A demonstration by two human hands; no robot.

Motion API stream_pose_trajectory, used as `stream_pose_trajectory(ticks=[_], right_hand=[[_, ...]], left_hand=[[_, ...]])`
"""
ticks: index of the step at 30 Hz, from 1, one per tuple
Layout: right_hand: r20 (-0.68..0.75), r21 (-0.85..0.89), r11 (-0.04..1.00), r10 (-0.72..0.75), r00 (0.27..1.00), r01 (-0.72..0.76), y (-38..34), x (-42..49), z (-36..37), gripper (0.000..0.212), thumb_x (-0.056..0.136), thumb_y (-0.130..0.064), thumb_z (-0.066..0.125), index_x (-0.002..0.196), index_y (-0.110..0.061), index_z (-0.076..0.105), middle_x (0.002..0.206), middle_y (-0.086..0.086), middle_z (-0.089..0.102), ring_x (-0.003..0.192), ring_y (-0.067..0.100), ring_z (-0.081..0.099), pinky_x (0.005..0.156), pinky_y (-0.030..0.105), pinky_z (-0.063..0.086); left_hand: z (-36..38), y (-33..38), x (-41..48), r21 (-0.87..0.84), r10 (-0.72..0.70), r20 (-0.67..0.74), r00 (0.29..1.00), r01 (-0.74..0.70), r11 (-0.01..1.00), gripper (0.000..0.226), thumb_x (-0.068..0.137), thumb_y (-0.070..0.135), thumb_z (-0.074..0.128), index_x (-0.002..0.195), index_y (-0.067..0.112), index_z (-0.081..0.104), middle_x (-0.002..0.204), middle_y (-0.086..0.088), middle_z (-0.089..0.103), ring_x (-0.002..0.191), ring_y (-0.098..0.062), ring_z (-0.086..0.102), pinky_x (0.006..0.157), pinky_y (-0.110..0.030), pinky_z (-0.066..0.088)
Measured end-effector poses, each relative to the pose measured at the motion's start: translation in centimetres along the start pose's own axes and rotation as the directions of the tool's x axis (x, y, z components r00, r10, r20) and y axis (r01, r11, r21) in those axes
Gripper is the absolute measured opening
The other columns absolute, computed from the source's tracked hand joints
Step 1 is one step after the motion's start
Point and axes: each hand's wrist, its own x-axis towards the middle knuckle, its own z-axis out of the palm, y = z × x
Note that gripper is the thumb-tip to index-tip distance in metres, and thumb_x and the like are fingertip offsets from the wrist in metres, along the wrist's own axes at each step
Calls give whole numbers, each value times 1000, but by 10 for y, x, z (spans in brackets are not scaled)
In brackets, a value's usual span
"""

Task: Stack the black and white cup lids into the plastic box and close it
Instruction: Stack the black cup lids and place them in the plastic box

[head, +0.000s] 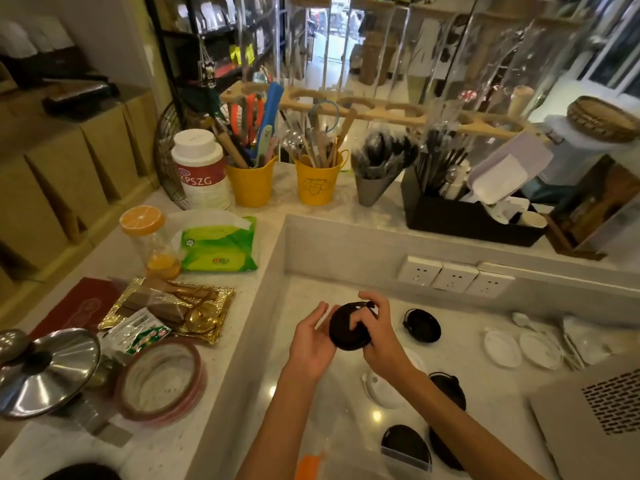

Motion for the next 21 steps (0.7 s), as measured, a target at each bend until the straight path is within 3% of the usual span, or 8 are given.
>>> stream_pose_trajectory(ticks=[2, 4, 6, 8, 11, 14, 18, 21], right_hand=[[69, 22, 995, 93, 993, -94, 3, -9, -10, 54, 73, 17, 51, 114, -16, 55, 142, 7, 33, 126, 36, 43, 100, 28, 36], [145, 41, 984, 164, 976, -171, 7, -16, -19, 68, 75, 23, 53, 125, -22, 45, 144, -4, 29, 131, 38, 41, 99, 31, 38], [193, -26, 997, 78, 978, -74, 9, -23, -26, 60, 80, 13, 59, 118, -29, 40, 145, -15, 23, 138, 29, 35, 102, 30, 42], [263, -153, 979, -88, 961, 131, 12, -27, -31, 53, 79, 2, 70, 109, -30, 40, 149, -13, 13, 146, 19, 18, 110, 30, 42], [398, -254, 934, -135, 908, 250, 22, -25, -43, 69, 71, 0, 77, 121, -29, 40, 154, 1, 11, 150, 28, 10, 113, 31, 41], [447, -307, 885, -191, 874, 351, 36, -17, -48, 87, 71, 4, 74, 140, -30, 33, 156, 3, 15, 151, 28, 12, 115, 26, 27], [227, -191, 981, 26, 974, 18, 54, 5, -49, 103, 72, 21, 50, 147, -44, 23, 157, -5, 12, 141, 10, 23, 107, 6, 21], [20, -247, 945, 226, 974, -214, 89, 32, -58, 75, 83, 16, 47, 146, -25, 40, 153, 7, 28, 144, 20, 25, 116, 18, 23]], left_hand=[[9, -4, -8, 36, -103, 69, 992, 101, 994, 35, 90, 29, 68, 100, -2, 80, 110, -25, 74, 102, -37, 73, 90, -46, 60], [13, -9, -14, 37, -236, 152, 960, 233, 972, 49, 96, 36, 61, 121, -6, 69, 130, -31, 64, 117, -44, 65, 99, -55, 54], [11, -13, -18, 43, -315, 223, 923, 314, 949, 55, 98, 43, 57, 130, -1, 64, 138, -32, 57, 126, -49, 57, 104, -66, 44], [5, -15, -17, 64, -326, 251, 911, 320, 945, 55, 97, 43, 59, 134, 2, 61, 142, -32, 54, 130, -52, 52, 104, -73, 39], [0, -17, -7, 96, -349, 260, 901, 335, 937, 48, 98, 32, 61, 136, 3, 58, 142, -32, 53, 132, -53, 49, 101, -75, 38], [0, -20, 2, 93, -331, 243, 912, 318, 943, 47, 99, 25, 62, 141, 5, 54, 146, -30, 51, 133, -50, 49, 103, -72, 38], [2, -20, 15, 12, -263, 219, 940, 267, 964, 56, 94, 23, 65, 144, 5, 49, 151, -31, 43, 138, -51, 42, 106, -66, 39], [-2, -16, 22, -29, -222, 190, 956, 231, 972, 62, 91, 21, 67, 147, 5, 45, 154, -30, 39, 139, -52, 40, 111, -65, 35]])
